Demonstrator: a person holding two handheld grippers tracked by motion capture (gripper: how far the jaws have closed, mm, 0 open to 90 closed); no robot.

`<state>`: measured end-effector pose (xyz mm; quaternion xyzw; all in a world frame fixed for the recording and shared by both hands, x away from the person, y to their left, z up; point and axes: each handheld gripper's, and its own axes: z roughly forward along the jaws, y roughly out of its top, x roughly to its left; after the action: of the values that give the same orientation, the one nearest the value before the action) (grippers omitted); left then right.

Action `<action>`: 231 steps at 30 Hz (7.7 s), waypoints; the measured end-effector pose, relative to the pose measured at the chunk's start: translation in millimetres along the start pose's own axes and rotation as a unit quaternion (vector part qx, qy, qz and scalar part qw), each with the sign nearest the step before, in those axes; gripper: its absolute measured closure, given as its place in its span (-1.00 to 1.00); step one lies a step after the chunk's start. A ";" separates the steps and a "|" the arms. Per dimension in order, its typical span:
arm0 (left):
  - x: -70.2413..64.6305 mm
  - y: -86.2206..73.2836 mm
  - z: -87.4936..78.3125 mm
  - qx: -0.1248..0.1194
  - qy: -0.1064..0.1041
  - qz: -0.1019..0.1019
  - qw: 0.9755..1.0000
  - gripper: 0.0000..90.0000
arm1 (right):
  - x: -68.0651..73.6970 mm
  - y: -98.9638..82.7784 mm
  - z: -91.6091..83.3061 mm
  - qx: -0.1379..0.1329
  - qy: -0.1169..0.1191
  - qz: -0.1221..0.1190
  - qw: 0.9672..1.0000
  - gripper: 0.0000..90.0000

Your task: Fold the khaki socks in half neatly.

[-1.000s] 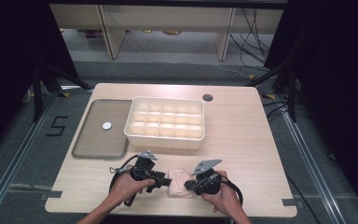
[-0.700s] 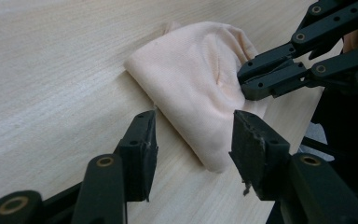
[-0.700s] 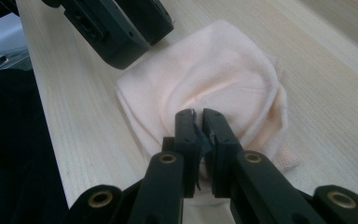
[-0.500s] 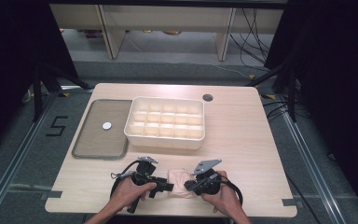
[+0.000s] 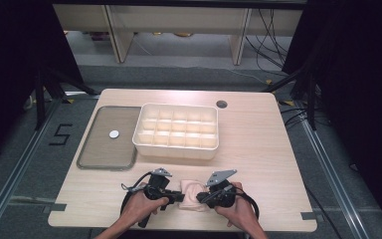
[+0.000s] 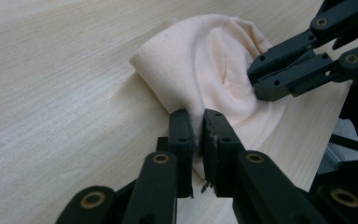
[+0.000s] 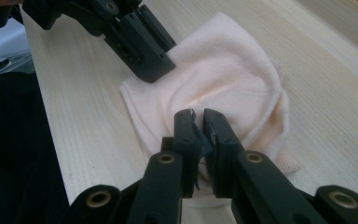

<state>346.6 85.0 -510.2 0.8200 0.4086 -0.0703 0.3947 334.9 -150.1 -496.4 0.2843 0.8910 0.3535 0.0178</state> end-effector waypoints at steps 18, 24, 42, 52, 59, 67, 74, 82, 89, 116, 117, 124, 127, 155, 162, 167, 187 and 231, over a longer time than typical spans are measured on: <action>1.1 5.6 -14.4 0.001 0.030 0.053 0.998 0.86 | 0.6 20.1 0.5 -0.039 -0.016 -0.022 0.999 0.94; 4.1 10.1 -24.0 0.010 0.035 0.059 0.998 0.86 | 8.2 28.5 13.7 -0.034 0.003 -0.035 0.999 0.94; 6.4 13.8 -32.8 0.033 0.049 0.091 0.994 0.86 | 23.6 28.4 37.9 -0.013 0.031 -0.060 0.998 0.94; 3.7 16.2 -37.3 0.035 0.056 0.097 0.993 0.86 | 5.7 37.6 19.7 -0.059 0.002 -0.041 0.997 0.94; 0.8 16.1 -37.8 0.043 0.062 0.107 0.991 0.86 | -10.6 43.9 25.3 -0.061 -0.019 -0.027 0.998 0.94; -8.3 17.3 -38.0 0.029 0.073 0.123 0.989 0.86 | -14.4 45.3 37.3 -0.033 -0.025 -0.018 0.999 0.94; -17.5 18.5 -33.7 0.023 0.076 0.142 0.987 0.86 | -13.3 43.3 39.8 -0.030 -0.021 -0.006 0.999 0.94; -16.7 19.6 -34.6 0.018 0.075 0.140 0.987 0.86 | -17.3 43.4 23.4 -0.053 -0.021 -0.013 0.998 0.91; -16.6 19.6 -35.5 0.018 0.077 0.137 0.987 0.86 | -19.2 29.5 0.5 -0.049 -0.018 -0.009 0.999 0.90; -39.4 25.1 -8.7 0.051 0.070 0.191 0.978 0.84 | -20.9 20.4 15.9 -0.010 0.005 0.015 1.000 0.91; -40.5 24.9 -5.2 0.052 0.070 0.189 0.978 0.84 | -21.7 20.2 15.7 -0.011 0.004 0.014 1.000 0.91; -41.1 24.5 4.2 0.060 0.076 0.191 0.977 0.84 | -26.7 21.4 7.1 -0.025 -0.004 0.018 1.000 0.89; -42.6 23.3 8.5 0.047 0.076 0.177 0.980 0.84 | -31.2 24.9 -6.3 -0.052 -0.015 0.022 0.998 0.90; -44.1 28.9 -9.9 0.009 0.025 0.138 0.990 0.52 | -23.7 37.0 15.6 -0.015 0.001 -0.005 1.000 0.95; -36.1 28.1 -21.9 0.020 0.034 0.142 0.989 0.72 | -23.5 36.7 15.8 -0.015 -0.001 -0.004 1.000 0.95; -41.9 21.8 -9.8 0.036 0.034 0.159 0.986 0.85 | -23.2 36.1 15.0 -0.013 0.004 0.002 1.000 0.95; -47.7 13.3 6.8 0.072 0.061 0.216 0.972 0.92 | -24.3 40.6 0.7 -0.029 -0.016 0.020 0.999 0.46; 1.2 -40.0 -80.0 -0.020 0.075 0.115 0.990 0.03 | -26.9 35.7 28.8 0.023 0.036 0.097 0.994 0.57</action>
<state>301.7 156.3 -480.0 0.8564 0.3411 0.0457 0.3849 381.8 -125.3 -499.7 0.3569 0.8671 0.3430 -0.0554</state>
